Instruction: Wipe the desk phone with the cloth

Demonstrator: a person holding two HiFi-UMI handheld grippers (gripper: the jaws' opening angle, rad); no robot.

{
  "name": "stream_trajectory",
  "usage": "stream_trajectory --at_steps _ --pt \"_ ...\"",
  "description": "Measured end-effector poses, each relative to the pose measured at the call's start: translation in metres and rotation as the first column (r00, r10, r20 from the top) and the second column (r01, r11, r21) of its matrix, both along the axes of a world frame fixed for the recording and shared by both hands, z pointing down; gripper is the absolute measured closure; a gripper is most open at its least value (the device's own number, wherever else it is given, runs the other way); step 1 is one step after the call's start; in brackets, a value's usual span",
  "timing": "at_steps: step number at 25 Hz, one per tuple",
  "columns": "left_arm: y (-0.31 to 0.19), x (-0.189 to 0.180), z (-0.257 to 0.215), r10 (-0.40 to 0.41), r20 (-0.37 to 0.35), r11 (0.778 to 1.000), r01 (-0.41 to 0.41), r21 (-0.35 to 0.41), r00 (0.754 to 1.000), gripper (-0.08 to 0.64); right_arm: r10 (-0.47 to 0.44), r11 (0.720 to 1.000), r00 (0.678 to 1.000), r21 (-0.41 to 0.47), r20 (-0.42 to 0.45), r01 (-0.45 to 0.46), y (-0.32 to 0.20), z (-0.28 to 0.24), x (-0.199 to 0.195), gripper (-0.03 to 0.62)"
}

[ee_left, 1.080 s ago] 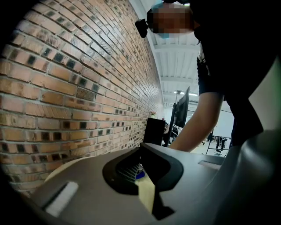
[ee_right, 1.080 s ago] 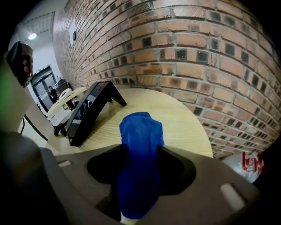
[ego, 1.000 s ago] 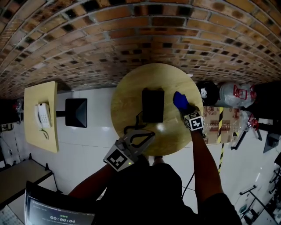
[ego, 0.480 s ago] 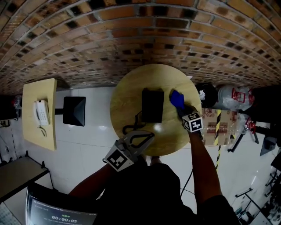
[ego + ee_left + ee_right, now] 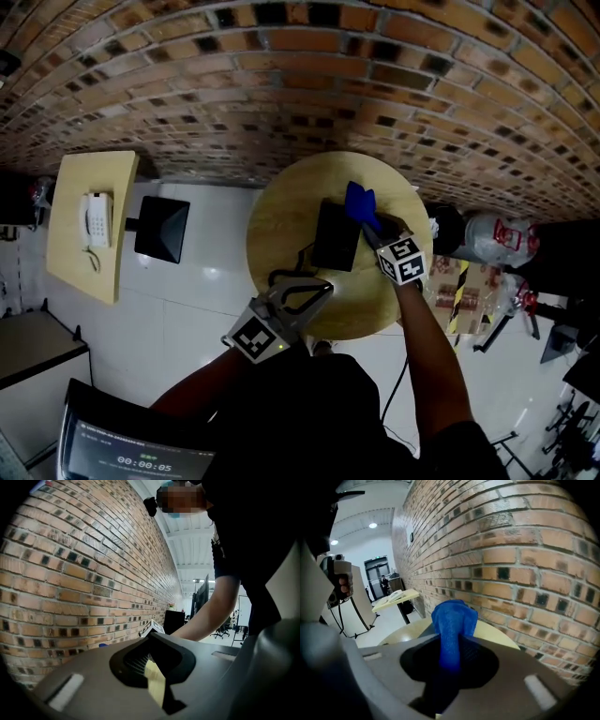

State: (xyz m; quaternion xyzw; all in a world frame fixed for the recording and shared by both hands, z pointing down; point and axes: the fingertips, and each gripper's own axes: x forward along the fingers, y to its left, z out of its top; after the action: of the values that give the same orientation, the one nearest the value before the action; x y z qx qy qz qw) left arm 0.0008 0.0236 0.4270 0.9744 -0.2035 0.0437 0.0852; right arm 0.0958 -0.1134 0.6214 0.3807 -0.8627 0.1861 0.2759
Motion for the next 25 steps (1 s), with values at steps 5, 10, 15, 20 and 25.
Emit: stream_trajectory --at_steps 5,10,15,20,25 --pt "0.004 -0.02 0.001 -0.048 -0.01 0.999 0.048 -0.01 0.999 0.569 -0.097 0.995 0.993 -0.035 -0.067 0.095 -0.001 0.024 -0.033 0.5" --pt "0.007 -0.032 0.006 -0.073 -0.003 0.997 0.073 -0.017 0.997 0.569 -0.18 0.982 0.976 -0.087 -0.126 0.17 0.032 0.06 -0.046 0.501" --pt "0.007 -0.033 0.006 -0.078 -0.025 0.997 0.077 -0.03 0.997 0.568 -0.191 0.974 0.976 -0.144 -0.103 0.175 0.072 0.071 -0.052 0.5" --pt "0.011 -0.027 0.009 -0.045 -0.003 0.999 0.045 -0.019 0.999 0.569 -0.208 0.96 0.975 -0.208 -0.081 0.187 0.115 0.088 -0.057 0.5" --pt "0.016 -0.022 0.012 -0.02 0.006 1.0 0.02 -0.015 1.0 0.569 -0.257 0.938 0.964 -0.26 -0.074 0.23 0.147 0.099 -0.065 0.5"
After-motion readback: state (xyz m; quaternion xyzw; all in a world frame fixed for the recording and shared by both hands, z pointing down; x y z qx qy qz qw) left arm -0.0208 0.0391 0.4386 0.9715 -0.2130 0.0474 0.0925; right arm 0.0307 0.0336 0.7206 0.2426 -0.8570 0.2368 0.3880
